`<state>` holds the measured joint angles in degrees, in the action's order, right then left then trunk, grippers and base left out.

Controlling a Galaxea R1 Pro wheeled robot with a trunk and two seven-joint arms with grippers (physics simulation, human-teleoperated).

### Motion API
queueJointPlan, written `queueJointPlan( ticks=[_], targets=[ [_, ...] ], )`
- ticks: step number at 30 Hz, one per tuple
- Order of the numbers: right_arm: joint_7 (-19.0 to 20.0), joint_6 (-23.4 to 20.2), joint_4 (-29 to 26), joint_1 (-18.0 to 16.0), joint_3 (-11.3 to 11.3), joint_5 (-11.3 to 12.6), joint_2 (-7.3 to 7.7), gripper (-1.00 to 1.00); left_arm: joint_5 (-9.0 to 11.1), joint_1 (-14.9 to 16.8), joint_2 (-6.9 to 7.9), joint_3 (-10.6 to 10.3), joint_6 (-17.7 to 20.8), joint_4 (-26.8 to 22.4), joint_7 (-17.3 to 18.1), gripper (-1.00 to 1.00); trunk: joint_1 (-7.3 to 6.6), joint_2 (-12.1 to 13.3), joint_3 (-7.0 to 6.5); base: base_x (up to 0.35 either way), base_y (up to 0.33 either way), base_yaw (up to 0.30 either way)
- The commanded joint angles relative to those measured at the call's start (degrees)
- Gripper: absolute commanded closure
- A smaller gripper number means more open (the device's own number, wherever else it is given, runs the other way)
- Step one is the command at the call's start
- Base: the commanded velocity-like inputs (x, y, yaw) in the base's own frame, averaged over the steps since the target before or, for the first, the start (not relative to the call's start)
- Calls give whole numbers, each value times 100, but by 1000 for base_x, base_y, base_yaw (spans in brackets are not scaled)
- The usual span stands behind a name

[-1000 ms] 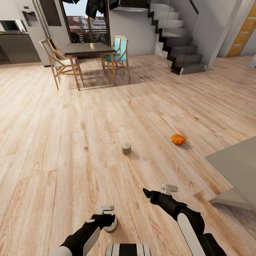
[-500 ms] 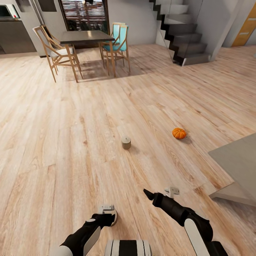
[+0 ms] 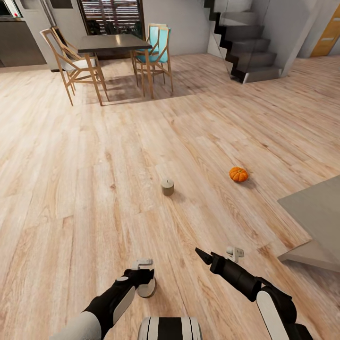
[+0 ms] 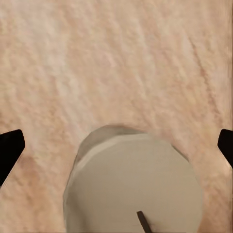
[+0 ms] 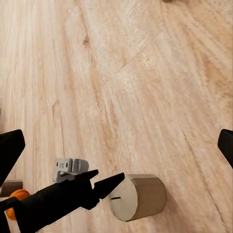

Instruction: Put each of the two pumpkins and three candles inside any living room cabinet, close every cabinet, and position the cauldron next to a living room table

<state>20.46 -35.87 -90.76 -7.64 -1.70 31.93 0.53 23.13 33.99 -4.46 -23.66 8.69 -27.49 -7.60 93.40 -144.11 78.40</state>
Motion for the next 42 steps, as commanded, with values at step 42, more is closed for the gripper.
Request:
queueJointPlan(
  ticks=[42],
  targets=[
    [37, -43, -3, -1, -23, -47, 0, -100, 109, 44, -124, -24, -316, -34, -559, -100, 9, -7, 92, 0, 0, 0]
  ],
)
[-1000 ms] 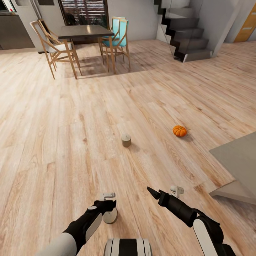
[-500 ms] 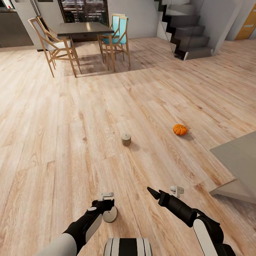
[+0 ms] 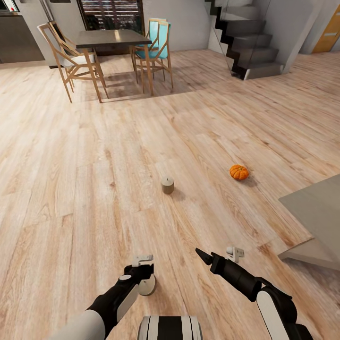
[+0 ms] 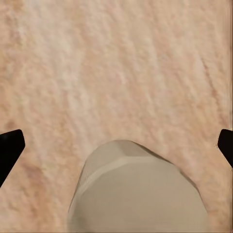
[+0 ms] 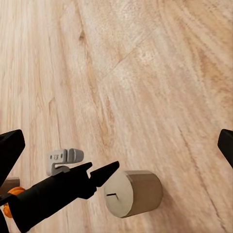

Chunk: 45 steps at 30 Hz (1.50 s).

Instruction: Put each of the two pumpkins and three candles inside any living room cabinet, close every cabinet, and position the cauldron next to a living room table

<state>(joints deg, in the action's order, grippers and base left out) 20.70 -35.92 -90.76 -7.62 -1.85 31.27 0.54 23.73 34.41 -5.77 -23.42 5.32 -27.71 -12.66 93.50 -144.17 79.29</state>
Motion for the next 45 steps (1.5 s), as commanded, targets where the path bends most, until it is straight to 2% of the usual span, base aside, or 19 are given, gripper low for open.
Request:
queueJointPlan(
  ticks=[1, 8, 14, 34, 37, 40, 45],
  targets=[
    [13, -38, -3, -3, -9, 19, -1, -100, 43, 3, -6, -48, 21, -11, -53, -100, -1, -2, 4, 0, 0, 0],
    [18, -40, -3, -3, -9, 19, -1, -100, 22, -1, -53, -49, 38, -2, -2, -100, -1, -2, 4, 0, 0, 0],
    [20, -38, -3, -3, -9, 19, -1, -100, 22, -9, -88, -49, 39, 10, 15, -100, 14, -10, 137, 0, 0, 0],
    [21, -39, -3, -3, -9, 19, 1, -100, 30, -30, -126, -49, 99, 220, 9, -100, 14, -10, 137, 0, 0, 0],
    [21, -41, -3, -3, -9, 19, 4, -100, 105, -31, -124, -49, 107, 233, 5, -100, 14, -10, 137, 0, 0, 0],
    [21, -40, -3, -3, -10, 19, 6, -100, 216, -31, -120, -49, 116, 239, 3, -100, 22, -14, 203, 0, 0, 0],
    [21, -40, -3, -3, -9, 21, 7, -100, 279, -31, -121, -49, 156, 243, 6, -100, 25, -15, 225, 0, 0, 0]
  ],
)
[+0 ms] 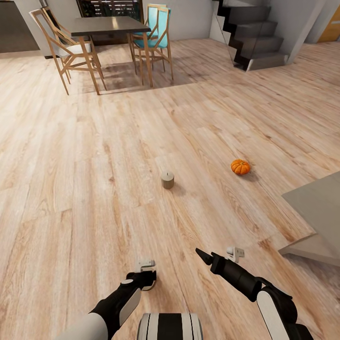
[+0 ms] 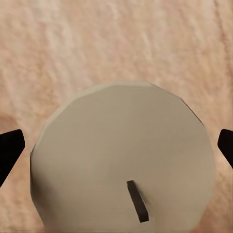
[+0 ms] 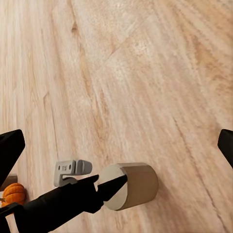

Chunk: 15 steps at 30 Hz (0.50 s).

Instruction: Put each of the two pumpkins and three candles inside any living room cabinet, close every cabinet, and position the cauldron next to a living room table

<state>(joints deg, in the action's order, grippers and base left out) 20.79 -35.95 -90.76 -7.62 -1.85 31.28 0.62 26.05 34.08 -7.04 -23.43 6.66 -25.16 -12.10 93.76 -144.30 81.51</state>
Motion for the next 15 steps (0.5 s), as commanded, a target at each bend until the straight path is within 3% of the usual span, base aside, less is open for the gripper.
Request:
queueJointPlan(
  ticks=[1, 15],
  targets=[
    [13, -37, -3, -3, -9, 19, -1, -100, 51, 2, 5, -50, 30, -13, -49, -100, -1, -1, 4, 0, 0, 0],
    [13, -43, -3, -3, -8, 18, -8, -100, 75, 2, -1, -55, 132, -10, -26, -100, -1, -1, 4, 0, 0, 0]
  ],
)
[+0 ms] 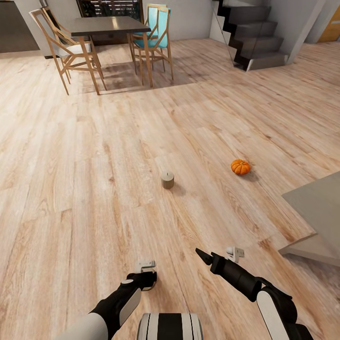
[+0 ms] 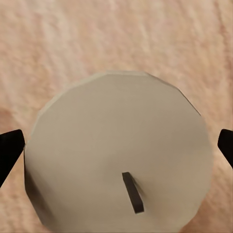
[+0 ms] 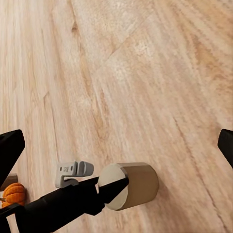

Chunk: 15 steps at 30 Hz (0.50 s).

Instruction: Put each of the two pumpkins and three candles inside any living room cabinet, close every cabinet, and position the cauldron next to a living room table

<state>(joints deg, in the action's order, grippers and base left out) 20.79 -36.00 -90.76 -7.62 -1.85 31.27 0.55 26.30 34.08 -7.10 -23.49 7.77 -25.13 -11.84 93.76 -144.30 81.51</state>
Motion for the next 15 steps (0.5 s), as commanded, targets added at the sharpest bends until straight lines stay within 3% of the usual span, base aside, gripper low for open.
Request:
queueJointPlan(
  ticks=[1, 15],
  targets=[
    [13, -38, -3, -3, -9, 19, -1, -100, 49, 2, 4, -47, 23, -11, -43, -100, -1, -1, 4, 0, 0, 0],
    [13, -38, -3, -3, -9, 19, 0, -100, 58, 1, 5, -41, 167, -9, 64, -100, 12, -8, 114, 0, 0, 0]
  ],
)
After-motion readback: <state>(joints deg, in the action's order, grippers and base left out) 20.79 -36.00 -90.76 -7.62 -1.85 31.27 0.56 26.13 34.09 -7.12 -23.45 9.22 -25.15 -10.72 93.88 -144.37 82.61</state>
